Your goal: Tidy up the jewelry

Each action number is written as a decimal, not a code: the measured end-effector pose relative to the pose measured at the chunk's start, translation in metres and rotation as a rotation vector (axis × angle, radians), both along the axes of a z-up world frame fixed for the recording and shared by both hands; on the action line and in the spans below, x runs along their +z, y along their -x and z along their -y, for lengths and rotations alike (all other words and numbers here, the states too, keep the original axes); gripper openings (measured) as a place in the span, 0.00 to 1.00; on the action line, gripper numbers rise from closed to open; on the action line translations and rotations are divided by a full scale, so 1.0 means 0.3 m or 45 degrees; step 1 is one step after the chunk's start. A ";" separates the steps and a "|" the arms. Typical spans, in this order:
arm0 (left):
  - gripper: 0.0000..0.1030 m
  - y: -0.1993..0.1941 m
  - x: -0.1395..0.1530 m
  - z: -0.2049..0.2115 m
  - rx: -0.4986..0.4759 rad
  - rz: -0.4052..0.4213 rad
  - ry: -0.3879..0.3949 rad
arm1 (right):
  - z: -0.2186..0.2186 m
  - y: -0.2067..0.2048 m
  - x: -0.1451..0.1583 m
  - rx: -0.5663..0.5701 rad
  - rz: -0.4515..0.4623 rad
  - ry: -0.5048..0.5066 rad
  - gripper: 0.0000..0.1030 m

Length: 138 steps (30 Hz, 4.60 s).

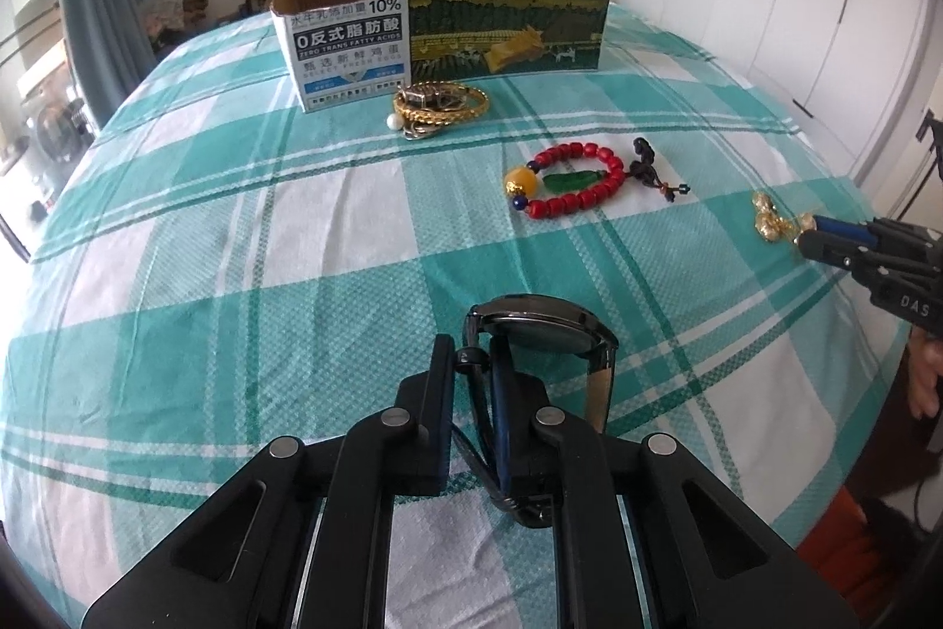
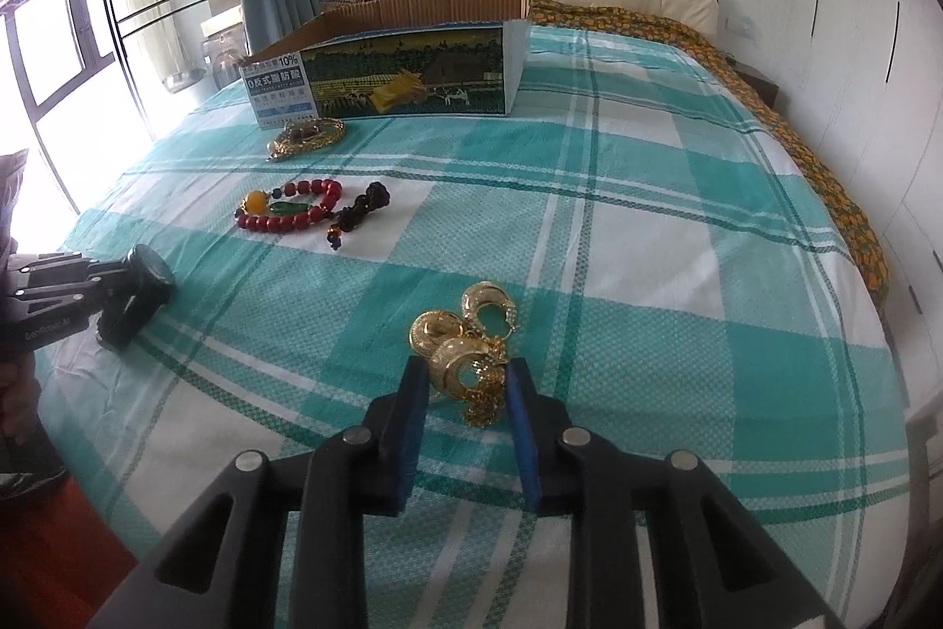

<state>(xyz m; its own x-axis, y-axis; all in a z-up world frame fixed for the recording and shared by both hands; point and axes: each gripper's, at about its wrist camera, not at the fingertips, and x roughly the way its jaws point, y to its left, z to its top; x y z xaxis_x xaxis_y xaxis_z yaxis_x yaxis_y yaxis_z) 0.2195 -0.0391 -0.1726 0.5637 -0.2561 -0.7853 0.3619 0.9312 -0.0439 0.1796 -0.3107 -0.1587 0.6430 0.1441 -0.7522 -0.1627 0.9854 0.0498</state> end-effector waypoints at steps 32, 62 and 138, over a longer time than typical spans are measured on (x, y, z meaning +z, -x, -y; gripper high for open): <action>0.09 -0.166 0.356 -0.112 0.030 0.037 0.210 | 0.035 -0.065 0.455 0.050 0.262 -0.345 0.10; 0.21 -1.062 0.320 0.198 0.044 0.017 0.016 | -0.158 -1.152 0.448 0.121 0.166 -0.171 0.18; 1.00 -0.141 -0.067 -0.033 0.159 -0.033 -0.064 | -0.106 -0.057 -0.051 -0.099 0.009 0.051 0.56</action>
